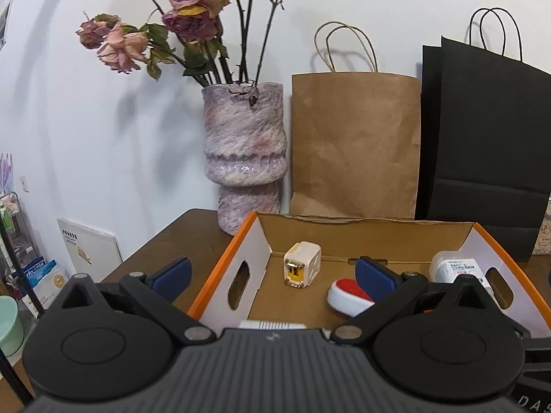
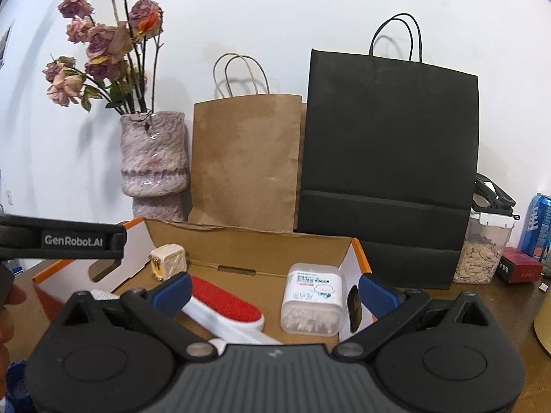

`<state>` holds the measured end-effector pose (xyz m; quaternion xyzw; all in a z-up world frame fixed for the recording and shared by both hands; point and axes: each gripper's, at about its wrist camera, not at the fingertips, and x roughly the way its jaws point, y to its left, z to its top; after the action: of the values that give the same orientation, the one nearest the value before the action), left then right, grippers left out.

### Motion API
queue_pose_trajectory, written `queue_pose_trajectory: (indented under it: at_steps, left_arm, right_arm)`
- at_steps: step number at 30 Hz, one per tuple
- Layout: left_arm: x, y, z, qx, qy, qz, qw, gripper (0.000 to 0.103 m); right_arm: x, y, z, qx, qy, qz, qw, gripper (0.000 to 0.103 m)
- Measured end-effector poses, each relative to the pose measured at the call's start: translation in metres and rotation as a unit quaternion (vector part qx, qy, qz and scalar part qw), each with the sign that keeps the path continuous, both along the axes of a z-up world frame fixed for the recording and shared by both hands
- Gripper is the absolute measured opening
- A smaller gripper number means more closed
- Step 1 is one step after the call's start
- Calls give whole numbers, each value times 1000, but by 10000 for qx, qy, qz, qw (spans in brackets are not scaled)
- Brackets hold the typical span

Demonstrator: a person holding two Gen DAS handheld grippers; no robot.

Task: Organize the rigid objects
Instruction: 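Withdraw both tools from the red box back over the table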

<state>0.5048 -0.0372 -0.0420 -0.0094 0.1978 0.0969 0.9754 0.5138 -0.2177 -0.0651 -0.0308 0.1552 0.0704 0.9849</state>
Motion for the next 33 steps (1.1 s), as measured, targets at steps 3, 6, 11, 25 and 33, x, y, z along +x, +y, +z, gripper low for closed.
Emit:
queue_pose_trajectory:
  at_steps: [3, 6, 11, 25, 33]
  left_arm:
    - [-11, 2, 0, -1, -4, 7, 10000, 103]
    - [-24, 4, -1, -2, -1, -3, 10000, 103]
    - [-46, 9, -4, -21, 10, -1, 10000, 103]
    - [-102, 20, -16, 95, -6, 10, 10000, 103]
    - [-132, 27, -17, 103, 11, -147, 9998, 103]
  right_arm:
    - [-10, 0, -1, -3, 16, 14, 10000, 103]
    - [-22, 0, -2, -7, 22, 17, 10000, 103]
    - [-44, -1, -4, 42, 41, -21, 10000, 103]
    - [-98, -5, -12, 102, 104, -34, 9999, 103]
    - [-127, -8, -14, 166, 88, -53, 9998, 103]
